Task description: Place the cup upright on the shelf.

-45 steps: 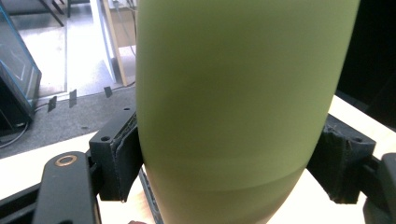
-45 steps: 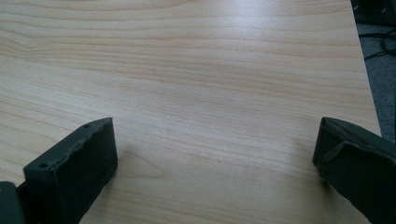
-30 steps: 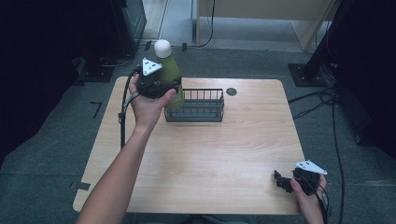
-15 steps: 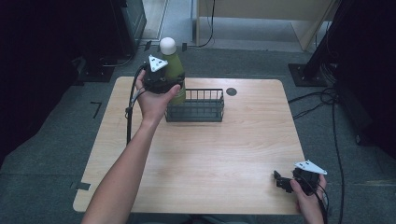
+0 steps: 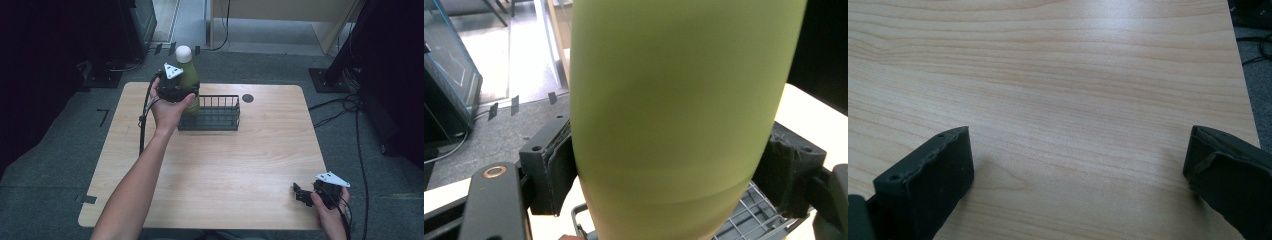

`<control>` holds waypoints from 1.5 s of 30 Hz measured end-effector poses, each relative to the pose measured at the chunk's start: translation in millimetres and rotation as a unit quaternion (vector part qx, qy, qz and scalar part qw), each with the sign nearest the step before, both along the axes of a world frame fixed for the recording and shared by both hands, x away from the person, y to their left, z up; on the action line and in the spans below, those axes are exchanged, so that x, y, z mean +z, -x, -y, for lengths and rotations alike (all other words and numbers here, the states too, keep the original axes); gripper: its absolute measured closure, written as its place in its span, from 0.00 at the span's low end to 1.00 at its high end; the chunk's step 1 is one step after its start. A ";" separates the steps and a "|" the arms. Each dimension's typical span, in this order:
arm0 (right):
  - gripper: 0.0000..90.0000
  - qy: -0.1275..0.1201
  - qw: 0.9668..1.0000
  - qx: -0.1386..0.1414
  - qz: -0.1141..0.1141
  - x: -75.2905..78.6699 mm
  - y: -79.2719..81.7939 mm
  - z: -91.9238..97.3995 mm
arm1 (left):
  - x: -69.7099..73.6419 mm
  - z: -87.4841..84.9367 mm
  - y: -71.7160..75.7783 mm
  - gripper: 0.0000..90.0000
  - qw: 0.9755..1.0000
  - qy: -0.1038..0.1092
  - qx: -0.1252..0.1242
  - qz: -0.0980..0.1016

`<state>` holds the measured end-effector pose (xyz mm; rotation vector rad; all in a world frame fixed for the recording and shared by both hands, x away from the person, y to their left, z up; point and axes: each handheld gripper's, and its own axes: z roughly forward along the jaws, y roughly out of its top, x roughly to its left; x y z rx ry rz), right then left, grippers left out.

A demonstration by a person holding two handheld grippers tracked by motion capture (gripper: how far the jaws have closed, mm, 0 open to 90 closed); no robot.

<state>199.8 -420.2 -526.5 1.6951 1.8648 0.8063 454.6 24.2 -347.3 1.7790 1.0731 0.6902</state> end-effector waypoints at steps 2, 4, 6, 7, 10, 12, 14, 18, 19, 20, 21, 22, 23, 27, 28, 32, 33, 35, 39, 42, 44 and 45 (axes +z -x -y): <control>0.00 0.000 1.000 0.000 0.000 0.0 0.0 0.0 | -2.8 0.1 -1.5 0.24 1.000 -0.003 0.000 -0.004; 0.00 0.000 1.000 0.000 0.000 0.0 0.0 0.0 | -6.0 0.9 -2.4 0.24 1.000 -0.006 0.001 -0.004; 0.00 0.000 1.000 0.000 0.000 0.0 0.0 0.0 | -8.9 1.9 -3.3 0.24 1.000 -0.013 -0.001 -0.007; 0.00 0.000 1.000 0.000 0.000 0.0 0.0 0.0 | -10.4 2.6 -3.8 0.24 1.000 -0.014 -0.002 -0.007; 0.00 0.000 1.000 0.000 0.000 0.0 0.0 0.0 | -13.5 3.3 -5.6 0.24 1.000 -0.019 -0.001 -0.008; 0.00 0.000 1.000 0.000 0.000 0.0 0.0 0.0 | -15.2 3.6 -6.4 0.24 1.000 -0.018 -0.002 -0.009; 0.00 0.000 1.000 0.000 0.000 0.0 0.0 0.0 | -16.5 4.1 -7.1 0.24 1.000 -0.019 -0.002 -0.009; 0.00 0.000 1.000 0.000 0.000 0.0 0.0 0.0 | -19.0 4.3 -7.7 0.24 1.000 -0.022 -0.001 -0.008; 0.00 0.000 1.000 0.000 0.000 0.0 0.0 0.0 | -19.7 4.3 -7.8 0.24 1.000 -0.022 -0.001 -0.008; 0.00 0.000 1.000 0.000 0.000 0.0 0.0 0.0 | -19.9 4.0 -8.0 0.24 1.000 -0.023 -0.001 -0.009; 0.00 0.000 1.000 0.000 0.000 0.0 0.0 0.0 | -20.1 3.9 -8.1 0.24 1.000 -0.023 -0.002 -0.010; 0.00 0.000 1.000 0.000 0.000 0.0 0.0 0.0 | -20.3 3.8 -8.3 0.24 1.000 -0.024 -0.002 -0.010; 0.00 0.000 1.000 0.000 0.000 0.0 0.0 0.0 | -20.4 3.7 -8.5 0.24 1.000 -0.025 -0.002 -0.010; 0.00 0.000 1.000 0.000 0.000 0.0 0.0 -0.1 | -22.3 3.4 -9.7 0.24 1.000 -0.023 -0.004 -0.016; 0.00 0.000 1.000 0.000 0.000 0.0 0.0 0.0 | -23.1 3.3 -10.1 0.24 1.000 -0.023 -0.004 -0.017; 0.00 0.000 1.000 0.000 0.000 0.0 0.0 0.0 | -23.8 2.2 -9.9 0.24 1.000 -0.020 -0.002 -0.017; 0.00 0.000 1.000 0.000 0.000 0.0 0.0 -0.1 | -24.1 2.2 -10.0 0.24 1.000 -0.018 -0.001 -0.016; 0.00 0.000 1.000 0.000 0.000 0.0 0.0 0.0 | -24.6 1.7 -10.5 0.24 1.000 -0.016 -0.003 -0.016; 0.00 0.000 1.000 0.000 0.000 0.0 0.0 -0.1 | -23.8 -0.5 -11.7 0.24 1.000 -0.010 -0.011 -0.025; 0.00 0.000 1.000 0.000 0.000 0.0 0.0 -0.1 | -22.3 -3.1 -12.0 0.23 0.999 0.001 -0.014 -0.036; 0.00 0.000 1.000 0.000 0.000 0.0 0.0 -0.1 | -21.7 -4.2 -12.1 0.20 0.999 0.010 -0.018 -0.042; 0.00 0.000 1.000 0.000 0.000 0.0 0.0 -0.1 | -21.5 -4.4 -12.1 0.17 0.999 0.011 -0.018 -0.044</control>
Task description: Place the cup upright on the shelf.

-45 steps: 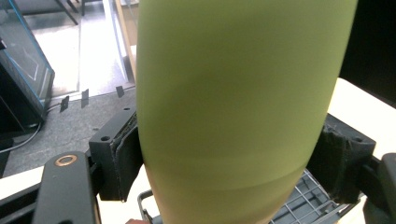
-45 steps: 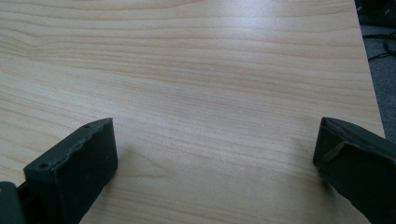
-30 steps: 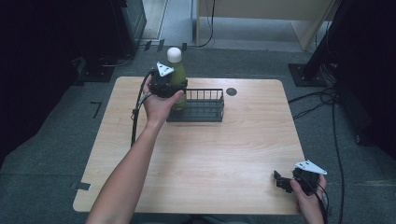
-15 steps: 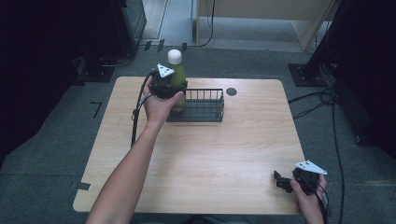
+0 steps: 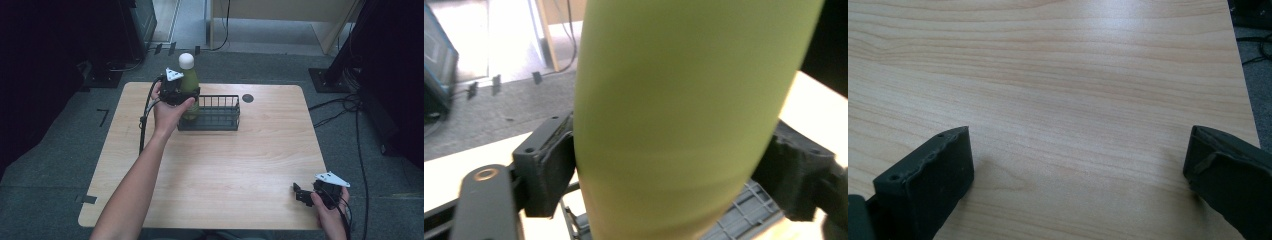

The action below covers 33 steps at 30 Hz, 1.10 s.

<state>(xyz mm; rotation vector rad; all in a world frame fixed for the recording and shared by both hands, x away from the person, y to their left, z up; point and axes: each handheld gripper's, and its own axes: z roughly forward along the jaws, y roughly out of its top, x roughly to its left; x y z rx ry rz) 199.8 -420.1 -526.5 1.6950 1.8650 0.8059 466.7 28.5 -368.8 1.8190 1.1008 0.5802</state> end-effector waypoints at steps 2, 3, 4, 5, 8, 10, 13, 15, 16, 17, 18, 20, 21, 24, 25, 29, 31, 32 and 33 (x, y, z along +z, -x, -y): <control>0.00 0.000 1.000 0.000 0.000 0.0 0.0 0.0 | 0.7 -1.0 0.1 0.15 1.000 0.003 0.000 -0.004; 0.00 0.000 1.000 0.000 0.000 0.0 0.0 0.0 | 1.0 -1.5 -0.3 0.12 1.000 0.003 0.004 -0.008; 0.00 0.000 1.000 0.000 0.000 0.0 0.0 0.0 | 1.4 -2.1 -0.6 0.09 1.000 0.007 0.007 -0.011; 0.00 0.000 1.000 0.000 0.000 0.0 0.0 0.0 | 1.5 -3.0 -0.9 0.06 1.000 0.012 0.006 -0.016; 0.00 0.000 1.000 0.000 0.000 0.0 0.0 0.0 | 1.4 -5.1 0.0 0.02 1.000 0.009 0.008 -0.020; 0.00 0.000 1.000 0.000 0.000 0.0 0.0 0.0 | 1.1 -6.7 2.1 0.02 1.000 0.009 0.009 -0.018; 0.00 0.000 1.000 0.000 0.000 0.0 0.0 0.0 | 1.2 -9.2 5.9 0.01 1.000 0.009 0.007 -0.015; 0.00 0.000 1.000 0.000 0.000 0.0 0.0 0.0 | 2.0 -11.4 8.1 0.01 1.000 0.016 0.005 -0.014; 0.00 0.000 1.000 0.000 0.000 0.0 -0.1 -0.1 | 3.0 -12.5 8.7 0.01 1.000 0.017 0.004 -0.015; 0.00 0.000 1.000 0.000 0.000 0.0 0.0 -0.1 | 4.2 -13.5 9.5 0.01 1.000 0.019 0.004 -0.014; 0.00 0.000 1.000 0.000 0.000 0.0 -0.1 -0.1 | 5.5 -14.5 10.4 0.01 1.000 0.021 0.003 -0.012; 0.00 0.000 1.000 0.000 0.000 0.0 -0.1 -0.1 | 8.5 -16.1 13.2 0.01 1.000 0.023 0.000 -0.010; 0.00 0.000 1.000 0.000 0.000 0.0 -0.1 -0.1 | 9.8 -16.6 14.9 0.01 1.000 0.023 -0.002 -0.009; 0.00 0.000 1.000 0.000 0.000 0.0 -0.1 -0.1 | 11.7 -18.2 20.9 0.01 1.000 0.024 -0.004 -0.004; 0.00 0.000 1.000 0.000 0.000 0.0 -0.1 -0.1 | 11.9 -19.3 22.8 0.01 1.000 0.025 -0.005 -0.004; 0.00 0.000 1.000 0.000 0.000 0.0 -0.1 -0.1 | 11.0 -24.8 30.9 0.01 0.999 0.033 -0.008 -0.007; 0.00 0.000 1.000 0.000 0.000 0.0 -0.1 -0.1 | 10.1 -28.1 34.8 0.01 0.999 0.033 -0.008 -0.005; 0.00 0.000 1.000 0.000 0.000 -0.1 -0.1 -0.1 | 9.6 -29.8 36.7 0.01 0.999 0.030 -0.009 -0.005; 0.00 0.000 1.000 0.000 0.000 0.0 -0.1 -0.1 | 8.9 -31.2 38.7 0.01 1.000 0.029 -0.008 -0.004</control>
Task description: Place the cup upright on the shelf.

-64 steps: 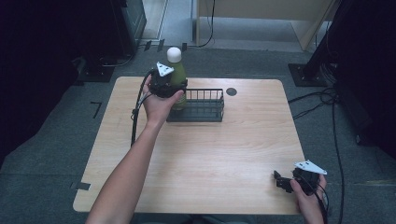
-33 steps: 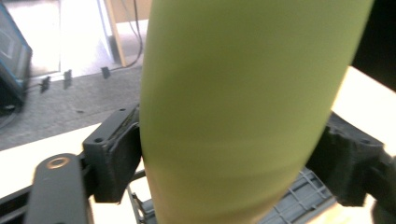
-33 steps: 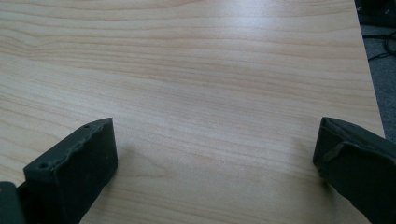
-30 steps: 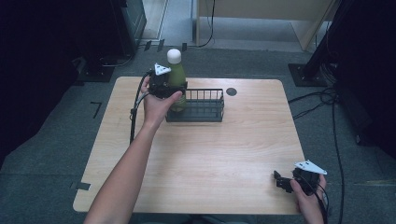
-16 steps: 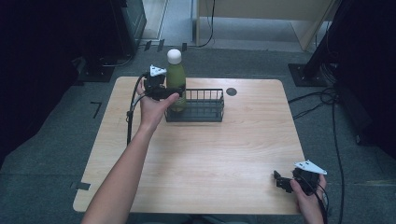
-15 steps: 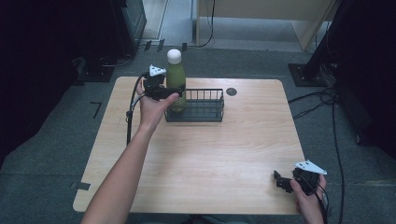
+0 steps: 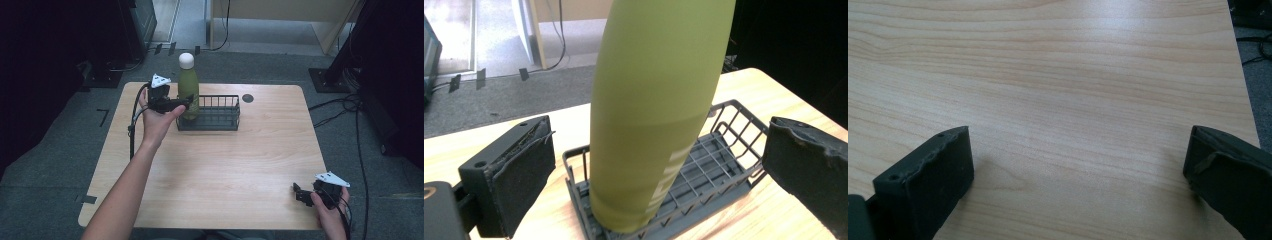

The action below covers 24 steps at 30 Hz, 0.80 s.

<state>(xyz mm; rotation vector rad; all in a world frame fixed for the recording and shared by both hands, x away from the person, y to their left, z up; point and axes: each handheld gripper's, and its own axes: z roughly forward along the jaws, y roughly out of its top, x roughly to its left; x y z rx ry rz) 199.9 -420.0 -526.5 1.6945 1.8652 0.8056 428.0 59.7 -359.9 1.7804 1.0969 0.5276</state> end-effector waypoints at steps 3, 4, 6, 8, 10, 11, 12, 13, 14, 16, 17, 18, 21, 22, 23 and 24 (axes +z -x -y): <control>0.00 0.000 1.000 0.000 0.000 0.0 0.0 0.0 | -2.5 -5.8 4.9 0.01 1.000 0.002 -0.001 -0.001; 0.00 0.000 1.000 0.000 0.000 0.0 0.0 0.0 | -3.3 -7.4 6.8 0.01 1.000 0.003 0.001 -0.001; 0.00 0.000 1.000 0.000 0.000 0.0 0.0 -0.1 | -4.8 -10.6 10.3 0.01 1.000 0.002 0.000 -0.001; 0.00 0.000 1.000 0.000 0.000 0.0 0.0 -0.1 | -6.2 -13.9 14.0 0.01 1.000 0.004 0.000 -0.001; 0.00 0.000 1.000 0.000 0.000 0.0 0.0 -0.1 | -7.3 -17.2 17.8 0.01 1.000 0.005 -0.001 -0.001; 0.00 0.000 1.000 0.000 0.000 -0.1 0.0 -0.1 | -7.9 -18.7 19.6 0.01 1.000 0.006 0.000 0.000; 0.00 0.001 1.000 0.000 0.000 -0.1 0.0 0.0 | -8.4 -20.3 21.6 0.01 1.000 0.007 0.000 0.000; 0.00 0.000 1.000 0.000 0.000 0.0 0.0 -0.1 | -9.0 -21.7 23.7 0.01 1.000 0.009 0.000 0.000; 0.00 0.000 1.000 0.000 0.000 0.0 0.0 0.0 | -9.8 -22.9 25.8 0.01 1.000 0.008 0.000 0.001; 0.00 0.000 1.000 0.000 0.000 -0.1 0.0 -0.1 | -11.8 -25.0 30.2 0.01 1.000 0.007 -0.001 0.002; 0.00 0.000 1.000 0.000 0.000 -0.1 0.0 -0.1 | -12.9 -25.8 32.5 0.01 1.000 0.007 -0.002 0.002; 0.00 0.000 1.000 0.000 0.000 0.0 0.0 -0.1 | -14.0 -26.7 35.1 0.01 1.000 0.005 -0.001 0.003; 0.00 0.000 1.000 0.000 0.000 0.0 0.0 -0.1 | -17.8 -29.9 42.3 0.01 1.000 0.007 -0.003 0.002; 0.00 0.000 1.000 0.000 0.000 0.0 0.0 -0.1 | -19.1 -31.0 44.7 0.01 1.000 0.007 -0.002 0.002; 0.00 0.000 1.000 0.000 0.000 0.0 0.0 -0.1 | -20.7 -31.6 47.0 0.01 1.000 0.007 -0.003 0.001; 0.00 0.000 1.000 0.000 0.000 0.0 0.0 -0.1 | -22.3 -32.3 49.1 0.01 1.000 0.005 -0.004 0.000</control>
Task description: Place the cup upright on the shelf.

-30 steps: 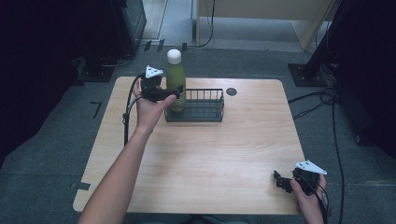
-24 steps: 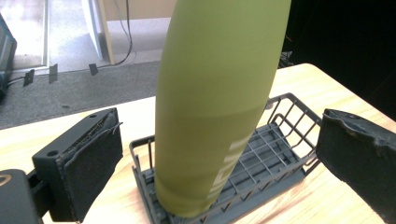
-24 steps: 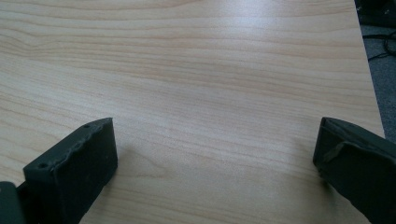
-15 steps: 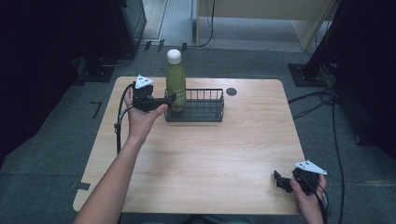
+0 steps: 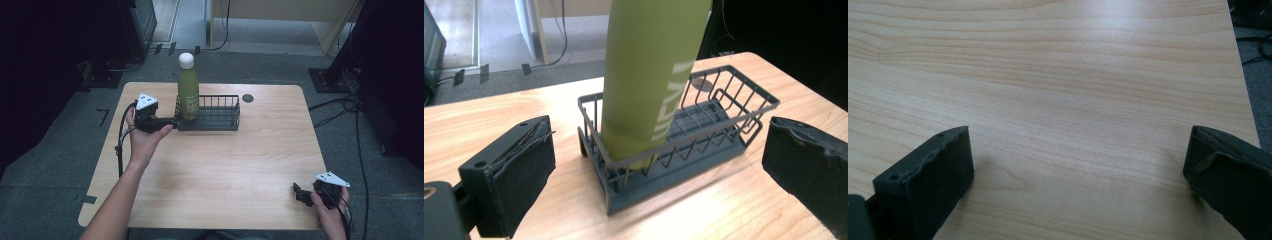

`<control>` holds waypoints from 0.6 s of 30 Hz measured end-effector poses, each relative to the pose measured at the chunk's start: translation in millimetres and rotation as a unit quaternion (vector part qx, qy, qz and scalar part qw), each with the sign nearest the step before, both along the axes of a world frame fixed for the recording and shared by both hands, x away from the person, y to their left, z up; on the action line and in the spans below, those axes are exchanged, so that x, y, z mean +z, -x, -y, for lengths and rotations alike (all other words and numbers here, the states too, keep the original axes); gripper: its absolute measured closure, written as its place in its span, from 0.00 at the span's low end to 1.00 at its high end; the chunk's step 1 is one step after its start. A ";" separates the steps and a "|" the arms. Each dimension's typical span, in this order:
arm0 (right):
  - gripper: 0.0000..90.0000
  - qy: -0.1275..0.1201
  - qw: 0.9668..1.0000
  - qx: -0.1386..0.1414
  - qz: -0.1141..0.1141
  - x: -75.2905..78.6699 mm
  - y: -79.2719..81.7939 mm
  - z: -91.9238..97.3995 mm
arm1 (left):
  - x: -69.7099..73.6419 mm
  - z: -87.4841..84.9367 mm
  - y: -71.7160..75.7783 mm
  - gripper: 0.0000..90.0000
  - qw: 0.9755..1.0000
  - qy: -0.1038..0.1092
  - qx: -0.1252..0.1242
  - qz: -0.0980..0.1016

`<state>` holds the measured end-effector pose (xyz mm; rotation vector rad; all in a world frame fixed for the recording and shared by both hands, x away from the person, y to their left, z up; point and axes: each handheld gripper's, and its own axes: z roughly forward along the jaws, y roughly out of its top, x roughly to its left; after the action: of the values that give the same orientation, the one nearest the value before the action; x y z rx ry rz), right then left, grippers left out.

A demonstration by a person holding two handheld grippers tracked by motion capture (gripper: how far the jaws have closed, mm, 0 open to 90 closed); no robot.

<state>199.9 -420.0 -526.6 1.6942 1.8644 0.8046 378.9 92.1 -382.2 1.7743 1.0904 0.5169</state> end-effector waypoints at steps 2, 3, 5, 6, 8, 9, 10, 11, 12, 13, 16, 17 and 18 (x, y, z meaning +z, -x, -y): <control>0.00 0.000 1.000 0.000 0.000 0.0 0.0 0.0 | -2.9 -2.0 4.3 0.01 1.000 -0.002 0.000 -0.001; 0.00 0.000 1.000 0.000 0.000 0.0 0.0 0.0 | -4.2 -3.0 6.4 0.01 1.000 0.000 0.000 -0.001; 0.00 0.000 1.000 0.000 0.000 0.0 0.0 0.0 | -6.7 -5.4 10.6 0.01 1.000 0.000 0.000 0.000; 0.00 0.000 1.000 0.000 0.000 0.0 0.0 0.0 | -7.9 -6.7 12.7 0.01 1.000 -0.001 0.000 0.000; 0.00 0.000 1.000 0.000 0.000 0.0 0.0 0.0 | -10.8 -9.2 16.7 0.01 1.000 -0.002 0.001 0.000; 0.00 0.000 1.000 0.000 0.000 0.0 0.0 0.0 | -12.2 -11.1 18.6 0.01 1.000 -0.002 0.001 -0.001; 0.00 0.000 1.000 0.000 0.000 0.0 0.0 0.0 | -14.0 -13.1 21.0 0.01 1.000 0.001 0.002 -0.001; 0.00 0.000 1.000 0.000 0.000 0.0 0.0 0.0 | -15.0 -14.5 22.6 0.01 1.000 0.001 0.004 -0.001; 0.00 0.000 1.000 0.000 0.000 0.0 0.0 0.0 | -16.5 -16.5 24.5 0.01 1.000 0.000 0.005 -0.002; 0.00 0.000 1.000 0.000 0.000 0.0 0.0 0.0 | -18.1 -18.4 26.3 0.01 1.000 0.002 0.005 -0.002; 0.00 0.000 1.000 0.000 0.000 0.0 0.0 0.0 | -22.8 -24.2 32.2 0.01 1.000 0.003 0.007 -0.006; 0.00 0.000 1.000 0.000 0.000 0.0 0.0 0.0 | -24.3 -26.3 34.4 0.01 1.000 0.005 0.007 -0.007; 0.00 0.000 1.000 0.000 0.000 0.0 0.0 0.0 | -26.0 -28.0 36.6 0.01 1.000 0.003 0.008 -0.007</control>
<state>199.9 -419.9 -526.6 1.6942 1.8641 0.8044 342.3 120.0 -408.2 1.7668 1.1164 0.5109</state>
